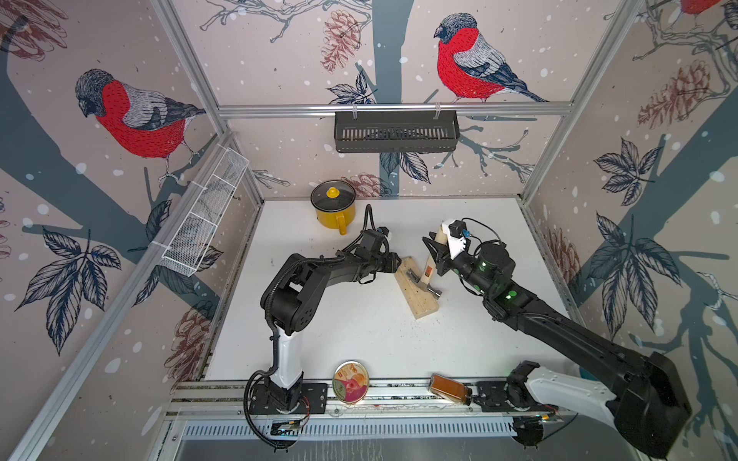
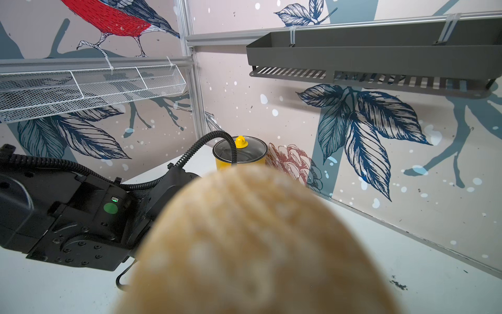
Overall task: Use a claw hammer to pull out a nail
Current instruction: Remove the nail from the mounting plate.
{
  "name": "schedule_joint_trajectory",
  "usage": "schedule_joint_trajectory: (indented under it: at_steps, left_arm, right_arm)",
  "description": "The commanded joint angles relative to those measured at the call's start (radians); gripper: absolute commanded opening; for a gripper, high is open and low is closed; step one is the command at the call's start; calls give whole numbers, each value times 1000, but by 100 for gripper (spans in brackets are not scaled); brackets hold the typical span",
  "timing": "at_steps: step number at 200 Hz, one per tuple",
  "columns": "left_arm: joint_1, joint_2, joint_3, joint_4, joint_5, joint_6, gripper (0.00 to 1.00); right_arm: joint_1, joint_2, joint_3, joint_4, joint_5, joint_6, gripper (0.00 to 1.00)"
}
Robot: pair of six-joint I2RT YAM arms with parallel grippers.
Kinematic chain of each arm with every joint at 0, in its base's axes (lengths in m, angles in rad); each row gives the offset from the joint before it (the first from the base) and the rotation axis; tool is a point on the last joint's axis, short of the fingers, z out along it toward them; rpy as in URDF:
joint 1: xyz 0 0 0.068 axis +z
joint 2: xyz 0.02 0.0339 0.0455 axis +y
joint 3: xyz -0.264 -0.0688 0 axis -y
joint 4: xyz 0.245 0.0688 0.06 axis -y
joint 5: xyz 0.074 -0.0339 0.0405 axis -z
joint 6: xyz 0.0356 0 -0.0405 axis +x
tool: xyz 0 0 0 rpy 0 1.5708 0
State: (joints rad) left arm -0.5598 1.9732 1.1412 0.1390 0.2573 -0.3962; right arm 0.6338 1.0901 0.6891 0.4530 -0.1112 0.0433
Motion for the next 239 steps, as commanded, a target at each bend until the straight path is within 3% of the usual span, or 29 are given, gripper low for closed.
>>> schedule_joint_trajectory:
  at_steps: [1, 239]
  left_arm:
    - [2, 16, -7, -142, -46, 3, 49]
    - [4, 33, -1, -146, -35, -8, 49]
  right_arm:
    - [-4, -15, -33, 34, -18, 31, 0]
    - [-10, -152, -248, 134, -9, 105, 0]
